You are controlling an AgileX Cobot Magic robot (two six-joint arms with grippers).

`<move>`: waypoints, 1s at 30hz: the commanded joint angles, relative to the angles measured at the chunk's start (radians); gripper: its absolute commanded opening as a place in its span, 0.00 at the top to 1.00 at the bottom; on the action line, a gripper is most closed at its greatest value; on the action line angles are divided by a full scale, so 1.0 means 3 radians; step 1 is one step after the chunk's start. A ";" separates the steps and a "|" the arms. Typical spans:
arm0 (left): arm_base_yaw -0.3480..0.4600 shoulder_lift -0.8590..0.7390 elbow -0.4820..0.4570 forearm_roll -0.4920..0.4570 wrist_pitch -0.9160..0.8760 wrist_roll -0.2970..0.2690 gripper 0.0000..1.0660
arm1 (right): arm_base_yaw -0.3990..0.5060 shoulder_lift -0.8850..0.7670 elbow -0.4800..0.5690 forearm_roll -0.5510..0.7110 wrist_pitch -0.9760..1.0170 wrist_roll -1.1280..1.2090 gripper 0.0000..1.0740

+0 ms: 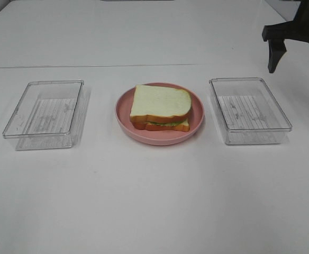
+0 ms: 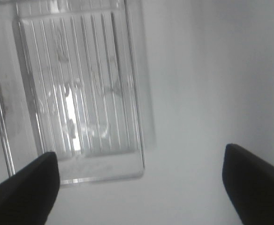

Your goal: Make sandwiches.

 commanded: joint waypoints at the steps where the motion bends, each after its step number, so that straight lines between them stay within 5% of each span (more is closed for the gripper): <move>1: -0.0023 -0.0050 -0.0003 -0.0027 -0.0020 -0.0023 0.06 | -0.0003 -0.0573 0.0673 -0.0063 0.0323 0.0020 0.18; 15: -0.0023 -0.0050 -0.0003 -0.0027 -0.0020 -0.0023 0.06 | -0.0003 -0.2907 0.2740 -0.0027 -0.0353 0.0070 0.18; 30: -0.0023 -0.0050 -0.0003 -0.0027 -0.0020 -0.0023 0.06 | -0.0003 -0.5230 0.3750 -0.0007 -0.0253 0.0133 0.18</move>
